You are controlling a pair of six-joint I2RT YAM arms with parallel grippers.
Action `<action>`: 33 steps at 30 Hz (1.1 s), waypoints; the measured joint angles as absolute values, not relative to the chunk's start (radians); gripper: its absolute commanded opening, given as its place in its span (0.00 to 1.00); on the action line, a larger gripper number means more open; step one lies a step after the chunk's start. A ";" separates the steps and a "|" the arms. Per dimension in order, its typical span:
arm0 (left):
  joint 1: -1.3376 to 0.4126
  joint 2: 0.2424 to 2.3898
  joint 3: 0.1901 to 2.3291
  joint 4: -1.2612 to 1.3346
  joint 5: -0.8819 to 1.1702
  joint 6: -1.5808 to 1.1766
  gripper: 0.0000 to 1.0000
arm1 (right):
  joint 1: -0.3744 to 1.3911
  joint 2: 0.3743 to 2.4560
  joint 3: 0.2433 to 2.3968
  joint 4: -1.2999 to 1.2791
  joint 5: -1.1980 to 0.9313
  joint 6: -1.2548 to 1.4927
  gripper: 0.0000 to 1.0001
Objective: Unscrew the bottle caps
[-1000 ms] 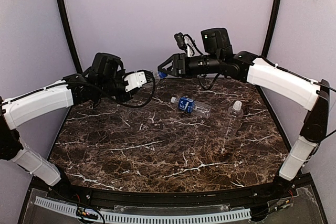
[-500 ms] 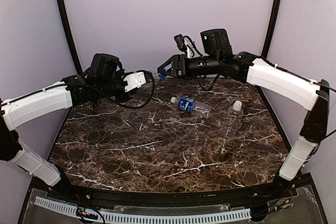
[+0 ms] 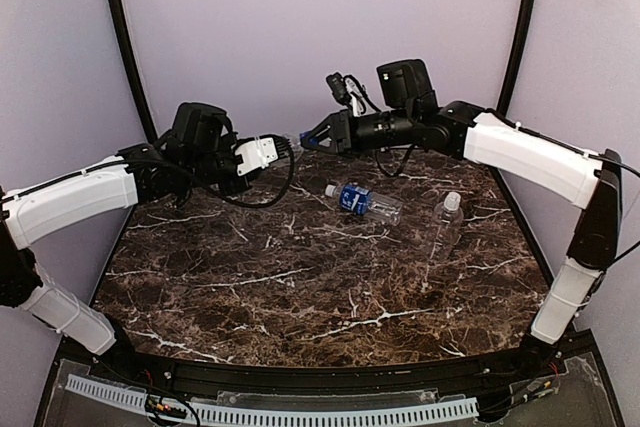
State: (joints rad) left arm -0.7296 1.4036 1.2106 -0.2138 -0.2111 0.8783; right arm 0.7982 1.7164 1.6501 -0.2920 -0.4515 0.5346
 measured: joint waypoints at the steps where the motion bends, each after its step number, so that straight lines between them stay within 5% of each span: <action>1: -0.730 1.403 1.211 -0.218 -0.212 0.879 0.28 | 0.798 1.721 1.652 -0.291 -0.461 0.533 0.18; 8: -0.729 1.400 1.209 -0.219 -0.213 0.880 0.28 | 0.788 1.734 1.662 -0.286 -0.502 0.504 0.00; 14: -0.729 1.388 1.205 -0.236 -0.181 0.881 0.27 | 0.788 1.723 1.651 -0.279 -0.531 0.372 0.00; 27: -0.744 1.380 1.304 -0.735 0.345 0.958 0.25 | 0.968 1.425 1.284 -0.246 -0.579 -0.598 0.00; 33: -0.739 1.397 1.322 -0.871 0.420 0.963 0.24 | 1.036 1.360 1.270 -0.216 -0.525 -0.904 0.00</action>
State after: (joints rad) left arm -0.7391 1.3972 1.3220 -0.8707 0.4202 0.9634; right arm 1.0363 1.3598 1.2701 -0.2165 -0.5247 -0.9043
